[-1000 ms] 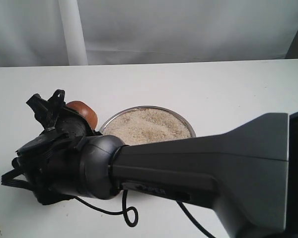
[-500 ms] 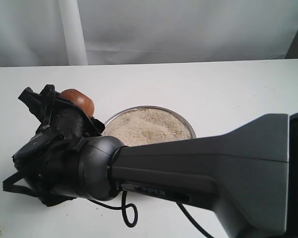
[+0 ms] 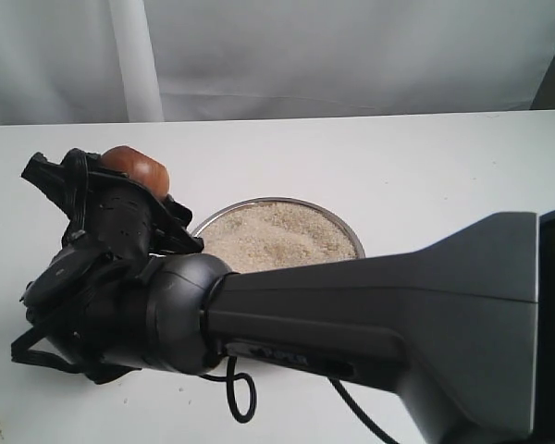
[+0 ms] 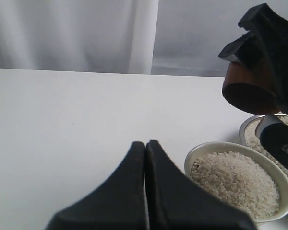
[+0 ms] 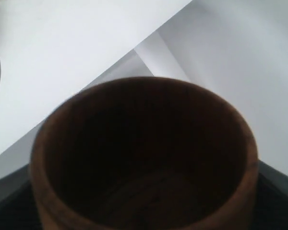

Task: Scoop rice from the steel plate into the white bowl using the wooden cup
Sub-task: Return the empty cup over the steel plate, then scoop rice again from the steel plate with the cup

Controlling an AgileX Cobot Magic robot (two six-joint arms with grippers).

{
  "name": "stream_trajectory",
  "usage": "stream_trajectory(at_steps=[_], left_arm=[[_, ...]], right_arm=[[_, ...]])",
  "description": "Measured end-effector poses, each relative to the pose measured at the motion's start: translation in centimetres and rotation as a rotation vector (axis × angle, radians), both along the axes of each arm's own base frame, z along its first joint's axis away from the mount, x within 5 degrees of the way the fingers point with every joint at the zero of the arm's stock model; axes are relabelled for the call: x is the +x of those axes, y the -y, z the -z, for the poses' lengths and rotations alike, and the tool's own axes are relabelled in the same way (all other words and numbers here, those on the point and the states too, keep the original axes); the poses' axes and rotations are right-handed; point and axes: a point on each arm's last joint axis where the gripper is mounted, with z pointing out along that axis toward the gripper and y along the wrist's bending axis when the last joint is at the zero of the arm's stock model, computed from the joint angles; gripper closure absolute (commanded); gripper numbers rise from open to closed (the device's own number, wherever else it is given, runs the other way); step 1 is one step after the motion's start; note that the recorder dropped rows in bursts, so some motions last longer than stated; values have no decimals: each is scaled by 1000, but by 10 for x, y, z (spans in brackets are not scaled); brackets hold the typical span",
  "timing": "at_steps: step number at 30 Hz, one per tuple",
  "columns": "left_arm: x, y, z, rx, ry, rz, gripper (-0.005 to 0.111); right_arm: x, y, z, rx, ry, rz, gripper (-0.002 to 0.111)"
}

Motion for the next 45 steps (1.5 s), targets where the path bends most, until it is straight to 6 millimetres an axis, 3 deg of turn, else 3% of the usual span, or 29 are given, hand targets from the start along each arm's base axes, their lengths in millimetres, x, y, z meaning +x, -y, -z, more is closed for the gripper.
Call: stream_trajectory(at_steps=[8, 12, 14, 17, 20, 22, 29, 38, 45], left_arm=[[0, 0, 0, 0, 0, 0, 107], [0, 0, 0, 0, 0, 0, 107], [0, 0, 0, 0, 0, 0, 107], [0, 0, 0, 0, 0, 0, 107], [0, 0, 0, 0, 0, 0, 107], [0, 0, 0, 0, 0, 0, 107], [0, 0, 0, 0, 0, 0, 107], [0, 0, 0, 0, 0, 0, 107], [0, 0, 0, 0, 0, 0, 107]], right_arm=[[1, 1, -2, -2, 19, 15, 108], [2, 9, 5, 270, -158, 174, 108], [12, 23, -4, 425, -277, 304, 108], [35, 66, -43, 540, -351, 508, 108], [48, 104, -66, 461, -381, 632, 108], [57, 120, -67, 381, -380, 686, 108], [79, 137, -39, 200, -306, 775, 108], [89, 131, 24, 21, -305, 801, 108], [90, 129, 49, -34, -321, 808, 108]])
